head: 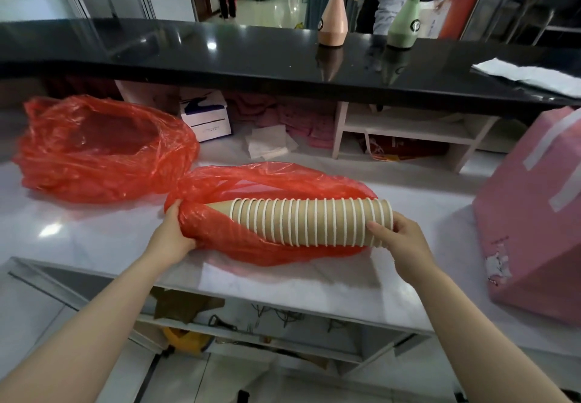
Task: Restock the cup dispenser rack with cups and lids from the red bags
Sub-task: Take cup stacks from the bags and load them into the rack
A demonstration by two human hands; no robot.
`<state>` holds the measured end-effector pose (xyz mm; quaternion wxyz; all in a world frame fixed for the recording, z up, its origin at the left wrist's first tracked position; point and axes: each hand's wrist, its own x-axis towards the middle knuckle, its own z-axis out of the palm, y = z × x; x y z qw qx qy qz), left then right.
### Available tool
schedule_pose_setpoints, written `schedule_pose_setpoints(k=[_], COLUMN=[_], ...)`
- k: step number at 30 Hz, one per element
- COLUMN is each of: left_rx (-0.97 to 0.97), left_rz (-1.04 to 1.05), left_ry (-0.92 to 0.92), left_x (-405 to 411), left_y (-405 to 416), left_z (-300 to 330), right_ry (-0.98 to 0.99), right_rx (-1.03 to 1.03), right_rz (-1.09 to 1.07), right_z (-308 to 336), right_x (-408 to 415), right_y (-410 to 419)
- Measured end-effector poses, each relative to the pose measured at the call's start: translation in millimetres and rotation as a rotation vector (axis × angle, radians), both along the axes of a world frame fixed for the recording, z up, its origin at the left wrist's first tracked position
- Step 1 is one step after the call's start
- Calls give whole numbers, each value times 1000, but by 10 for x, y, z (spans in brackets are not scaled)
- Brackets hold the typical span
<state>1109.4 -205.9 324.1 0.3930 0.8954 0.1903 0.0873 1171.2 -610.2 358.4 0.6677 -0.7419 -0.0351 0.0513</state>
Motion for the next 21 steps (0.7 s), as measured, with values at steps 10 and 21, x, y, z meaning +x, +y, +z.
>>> schedule_pose_setpoints(k=[10, 21], left_rx=[-219, -264], left_rz=[179, -16], left_ry=[-86, -359], left_x=[160, 104], left_y=[267, 169], left_z=[141, 845], right_ry=[267, 432], right_rx=[344, 555], right_rz=[-98, -53], right_z=[-85, -2], right_x=[104, 143], right_y=[-76, 146])
